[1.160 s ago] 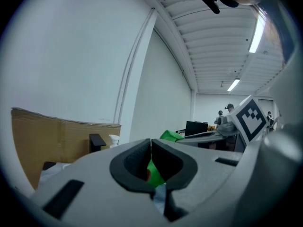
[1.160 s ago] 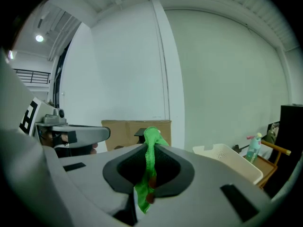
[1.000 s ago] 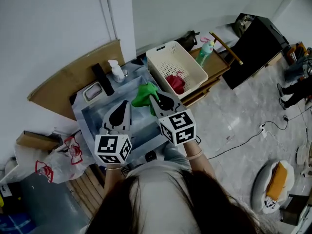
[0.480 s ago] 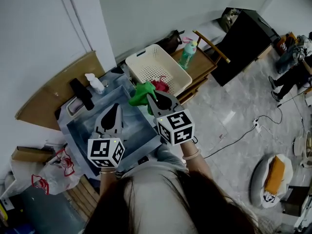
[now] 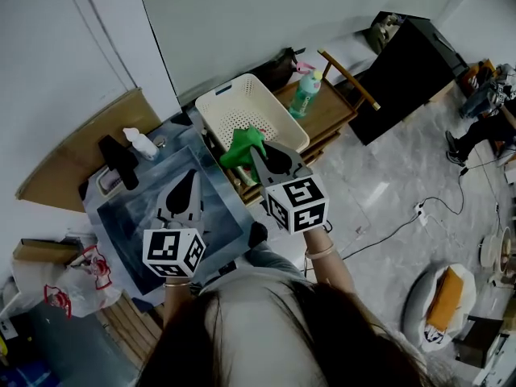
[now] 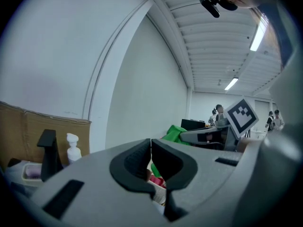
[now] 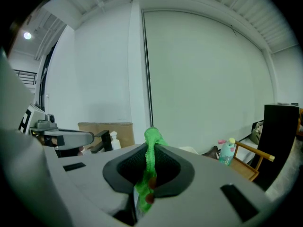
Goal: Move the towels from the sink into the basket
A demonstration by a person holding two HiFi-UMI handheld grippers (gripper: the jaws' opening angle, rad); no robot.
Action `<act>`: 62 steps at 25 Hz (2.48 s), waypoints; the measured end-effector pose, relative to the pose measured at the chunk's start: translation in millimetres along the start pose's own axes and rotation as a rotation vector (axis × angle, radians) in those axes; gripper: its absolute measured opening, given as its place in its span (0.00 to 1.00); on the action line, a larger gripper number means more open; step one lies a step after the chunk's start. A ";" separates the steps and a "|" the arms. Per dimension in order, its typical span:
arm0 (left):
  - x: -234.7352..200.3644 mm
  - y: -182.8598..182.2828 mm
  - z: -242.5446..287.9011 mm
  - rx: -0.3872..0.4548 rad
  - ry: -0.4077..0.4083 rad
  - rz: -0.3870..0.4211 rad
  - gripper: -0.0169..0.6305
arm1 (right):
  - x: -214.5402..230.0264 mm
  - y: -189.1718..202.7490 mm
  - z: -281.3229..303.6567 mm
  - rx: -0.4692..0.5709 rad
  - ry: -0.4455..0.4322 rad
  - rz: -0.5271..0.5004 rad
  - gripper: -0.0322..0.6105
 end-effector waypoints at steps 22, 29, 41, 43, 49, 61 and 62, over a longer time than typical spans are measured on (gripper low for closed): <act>31.2 9.3 52.5 -0.047 -0.044 -0.016 0.04 | 134.5 28.9 28.7 -0.144 0.045 -0.025 0.13; 36.0 9.5 66.6 -0.066 -0.051 -0.013 0.04 | 167.7 54.4 55.7 -0.247 0.033 -0.030 0.13; 38.7 14.1 75.8 -0.099 -0.073 -0.005 0.04 | 197.4 116.1 105.5 -0.515 -0.003 -0.042 0.14; 39.3 16.0 77.0 -0.107 -0.075 -0.006 0.04 | 201.8 125.2 112.6 -0.556 -0.016 -0.040 0.14; 40.8 19.8 77.4 -0.123 -0.072 -0.006 0.04 | 207.4 135.8 124.7 -0.651 -0.033 -0.039 0.15; 33.5 20.1 64.4 -0.126 -0.069 0.004 0.04 | 206.7 121.0 123.4 -0.581 0.008 0.024 0.16; 32.2 19.6 62.8 -0.124 -0.068 0.005 0.04 | 204.7 119.8 121.8 -0.571 0.017 0.025 0.16</act>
Point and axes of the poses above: the fingertips, and each gripper's own axes: z forward along the fingers, x to its right, y out of its underside, the point moved 7 cm from there along -z, backward along the fingers, and after that the axes turned 14 degrees about -y, right-handed, at the moved point
